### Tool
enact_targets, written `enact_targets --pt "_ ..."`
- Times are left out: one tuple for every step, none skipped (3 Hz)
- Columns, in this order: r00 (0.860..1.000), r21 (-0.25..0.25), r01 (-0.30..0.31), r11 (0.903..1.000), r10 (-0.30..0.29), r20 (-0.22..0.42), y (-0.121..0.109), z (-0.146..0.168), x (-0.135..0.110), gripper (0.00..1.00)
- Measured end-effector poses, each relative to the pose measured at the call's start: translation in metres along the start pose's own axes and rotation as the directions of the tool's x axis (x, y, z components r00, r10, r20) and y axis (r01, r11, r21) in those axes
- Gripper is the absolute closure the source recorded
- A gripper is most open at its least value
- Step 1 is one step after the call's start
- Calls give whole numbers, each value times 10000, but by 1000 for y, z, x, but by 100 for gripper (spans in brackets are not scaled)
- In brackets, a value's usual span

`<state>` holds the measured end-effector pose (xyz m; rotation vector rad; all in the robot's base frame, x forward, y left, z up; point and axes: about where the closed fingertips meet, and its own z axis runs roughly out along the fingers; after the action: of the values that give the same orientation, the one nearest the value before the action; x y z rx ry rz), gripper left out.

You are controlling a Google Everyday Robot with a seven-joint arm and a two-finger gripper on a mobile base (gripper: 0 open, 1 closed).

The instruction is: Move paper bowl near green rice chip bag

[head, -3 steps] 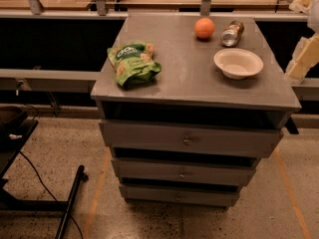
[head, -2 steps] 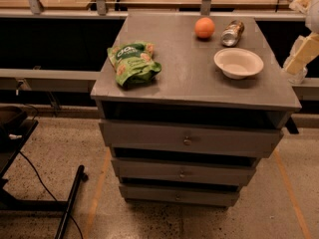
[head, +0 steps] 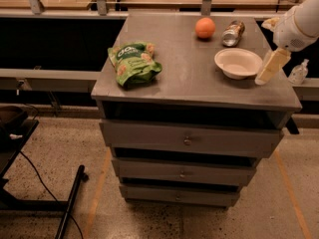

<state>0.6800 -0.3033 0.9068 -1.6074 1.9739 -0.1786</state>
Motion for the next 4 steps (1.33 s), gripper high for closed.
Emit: enact_targets --pt "9996 -146 -141 9998 137 -248 -5 34 6 18" --pt "9986 -270 -61 9996 47 -533 -5 54 7 40" --pt "9975 -311 54 9995 -75 -699 -5 64 6 64" --pt "9982 15 324 9995 -323 -498 -7 55 -3 87"
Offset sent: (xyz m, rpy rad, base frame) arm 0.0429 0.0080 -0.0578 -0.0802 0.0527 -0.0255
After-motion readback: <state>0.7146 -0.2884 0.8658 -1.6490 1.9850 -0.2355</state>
